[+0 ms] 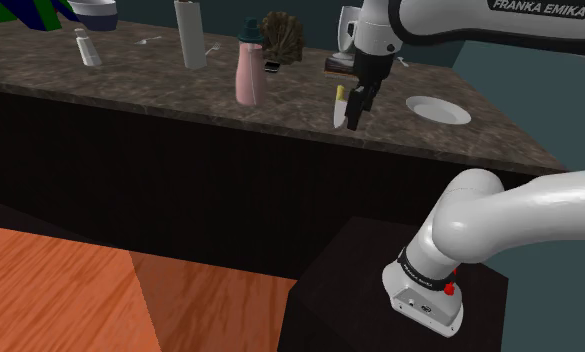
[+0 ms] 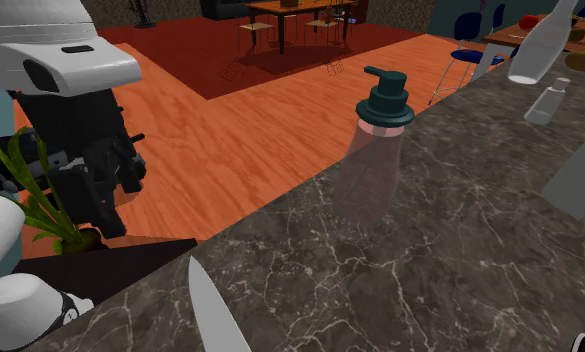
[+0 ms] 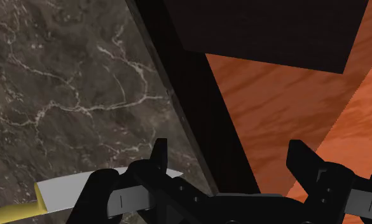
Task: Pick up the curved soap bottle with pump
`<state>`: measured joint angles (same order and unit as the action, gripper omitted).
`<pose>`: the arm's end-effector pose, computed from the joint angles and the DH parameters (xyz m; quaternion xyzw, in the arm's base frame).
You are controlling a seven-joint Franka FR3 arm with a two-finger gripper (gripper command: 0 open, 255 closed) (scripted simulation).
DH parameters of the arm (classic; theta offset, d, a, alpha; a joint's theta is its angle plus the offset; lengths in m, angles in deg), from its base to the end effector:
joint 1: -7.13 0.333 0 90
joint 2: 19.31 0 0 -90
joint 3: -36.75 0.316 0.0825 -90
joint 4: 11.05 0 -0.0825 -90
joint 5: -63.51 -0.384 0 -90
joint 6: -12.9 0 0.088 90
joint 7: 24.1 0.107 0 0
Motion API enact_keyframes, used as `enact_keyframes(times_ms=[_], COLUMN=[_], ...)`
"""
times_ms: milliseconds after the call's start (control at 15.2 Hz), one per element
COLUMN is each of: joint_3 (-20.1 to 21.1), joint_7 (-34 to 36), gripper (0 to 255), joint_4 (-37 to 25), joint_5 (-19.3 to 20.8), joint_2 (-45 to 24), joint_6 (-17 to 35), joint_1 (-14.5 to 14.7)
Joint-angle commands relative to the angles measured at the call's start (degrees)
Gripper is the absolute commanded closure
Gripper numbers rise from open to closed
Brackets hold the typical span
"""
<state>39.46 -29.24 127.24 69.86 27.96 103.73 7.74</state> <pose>0.2969 0.0095 0.5771 0.9951 0.0669 -0.0037 0.0726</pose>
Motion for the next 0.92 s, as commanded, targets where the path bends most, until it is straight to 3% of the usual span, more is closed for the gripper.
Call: enact_keyframes(times_ms=[0, 858], joint_3=[0.0, -6.3], joint_7=[0.0, -12.7], gripper=[0, 0], joint_4=[0.0, -24.2], joint_5=[0.0, -2.8], joint_2=[0.0, -25.0], joint_6=[0.0, 7.5], joint_1=[0.0, 2.5])
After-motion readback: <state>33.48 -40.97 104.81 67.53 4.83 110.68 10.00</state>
